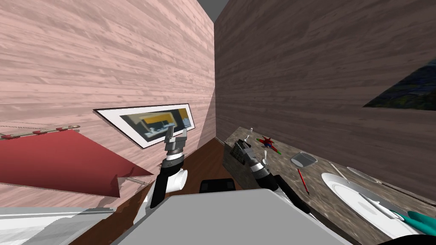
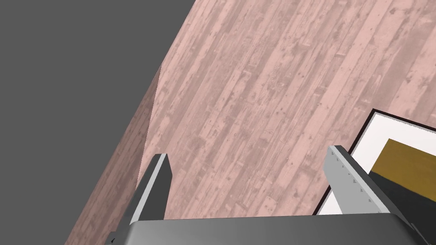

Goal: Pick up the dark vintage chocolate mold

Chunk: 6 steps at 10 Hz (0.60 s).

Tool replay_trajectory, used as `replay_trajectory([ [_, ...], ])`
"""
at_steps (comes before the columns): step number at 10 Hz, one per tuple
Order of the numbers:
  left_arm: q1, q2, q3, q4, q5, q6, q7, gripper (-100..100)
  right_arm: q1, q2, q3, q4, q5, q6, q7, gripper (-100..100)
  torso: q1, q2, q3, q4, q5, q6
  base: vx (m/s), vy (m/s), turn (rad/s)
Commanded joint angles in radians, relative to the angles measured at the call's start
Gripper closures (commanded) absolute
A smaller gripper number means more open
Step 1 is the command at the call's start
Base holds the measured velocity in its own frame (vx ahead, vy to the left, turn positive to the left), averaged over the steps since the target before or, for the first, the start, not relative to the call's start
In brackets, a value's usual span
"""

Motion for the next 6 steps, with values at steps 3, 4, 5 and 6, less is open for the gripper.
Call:
replay_trajectory([
  [3, 0.0, 0.0, 0.0, 0.0, 0.0, 0.0, 0.0, 0, 0.009, -0.09, 0.041, 0.008, -0.102, 0.006, -0.101, -100, -0.001, 0.001, 0.0, 0.0, 0.0, 0.0, -0.034, -0.041, 0.145],
  [4, 0.0, 0.0, 0.0, 0.0, 0.0, 0.0, 0.0, 0, 0.009, -0.091, 0.041, 0.008, -0.132, 0.006, -0.119, -100, -0.002, 0.001, 0.0, 0.0, 0.0, -0.001, -0.036, -0.051, 0.085],
  [5, 0.0, 0.0, 0.0, 0.0, 0.0, 0.0, 0.0, 0, 0.009, -0.091, 0.041, 0.008, -0.146, 0.006, -0.119, -100, -0.002, 0.001, 0.001, 0.0, 0.0, 0.0, -0.017, -0.031, -0.013],
  [6, 0.0, 0.0, 0.0, 0.0, 0.0, 0.0, 0.0, 0, 0.013, -0.134, 0.06, 0.014, -0.188, 0.006, -0.163, -100, -0.001, 0.0, 0.0, 0.0, 0.0, 0.0, -0.026, -0.038, 0.136],
])
